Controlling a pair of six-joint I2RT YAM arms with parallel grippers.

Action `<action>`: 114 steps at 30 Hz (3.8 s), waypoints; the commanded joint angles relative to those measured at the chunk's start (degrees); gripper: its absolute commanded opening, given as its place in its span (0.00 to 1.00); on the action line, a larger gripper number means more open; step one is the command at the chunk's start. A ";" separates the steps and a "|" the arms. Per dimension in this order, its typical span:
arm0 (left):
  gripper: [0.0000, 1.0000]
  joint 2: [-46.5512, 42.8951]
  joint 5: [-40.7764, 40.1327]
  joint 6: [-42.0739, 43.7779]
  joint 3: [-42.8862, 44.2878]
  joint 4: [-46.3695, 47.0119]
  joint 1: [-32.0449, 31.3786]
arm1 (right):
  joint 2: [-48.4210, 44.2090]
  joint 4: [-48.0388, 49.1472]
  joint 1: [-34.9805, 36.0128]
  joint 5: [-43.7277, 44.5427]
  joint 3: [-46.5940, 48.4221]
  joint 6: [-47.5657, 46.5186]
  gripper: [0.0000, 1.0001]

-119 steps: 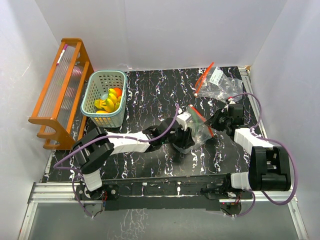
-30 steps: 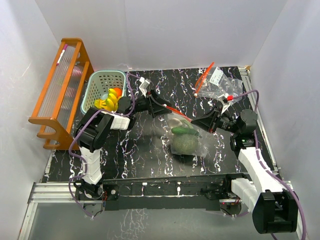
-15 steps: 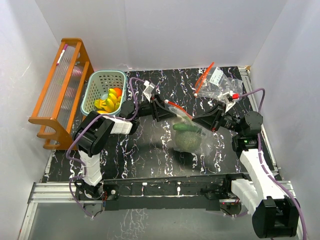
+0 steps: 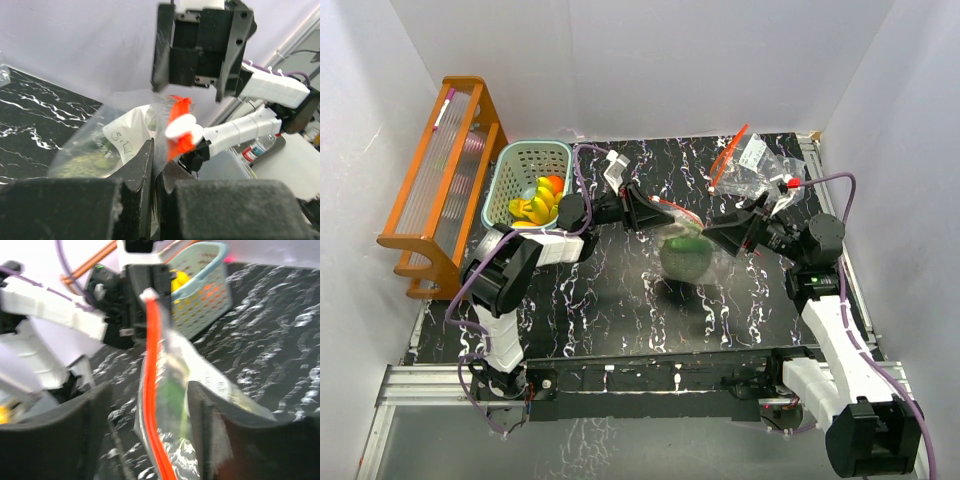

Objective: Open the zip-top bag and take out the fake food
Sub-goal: Unzip the zipper food storage bag at the center of the board.

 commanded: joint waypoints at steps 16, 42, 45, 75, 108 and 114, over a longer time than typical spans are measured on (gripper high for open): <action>0.00 4.40 12.78 -3.20 -0.56 10.79 -1.92 | 11.12 -21.49 21.50 23.79 18.73 -25.39 0.51; 0.00 4.13 12.94 -2.11 -0.55 10.89 -1.92 | 14.18 -27.24 37.05 55.35 22.99 -31.01 0.49; 0.00 3.91 12.71 -2.09 -0.64 10.89 -1.96 | 15.14 -27.51 37.07 53.57 22.86 -30.88 0.48; 0.00 2.26 12.04 -2.34 -0.32 10.89 -1.85 | 13.46 -27.35 36.98 54.85 18.98 -29.51 0.08; 0.00 -3.56 6.29 -6.32 4.44 10.98 5.83 | 6.85 -31.38 36.98 57.51 14.00 -29.41 0.08; 0.00 -3.81 5.61 -7.07 5.58 10.98 6.98 | 5.75 -32.47 37.02 58.45 13.95 -29.73 0.08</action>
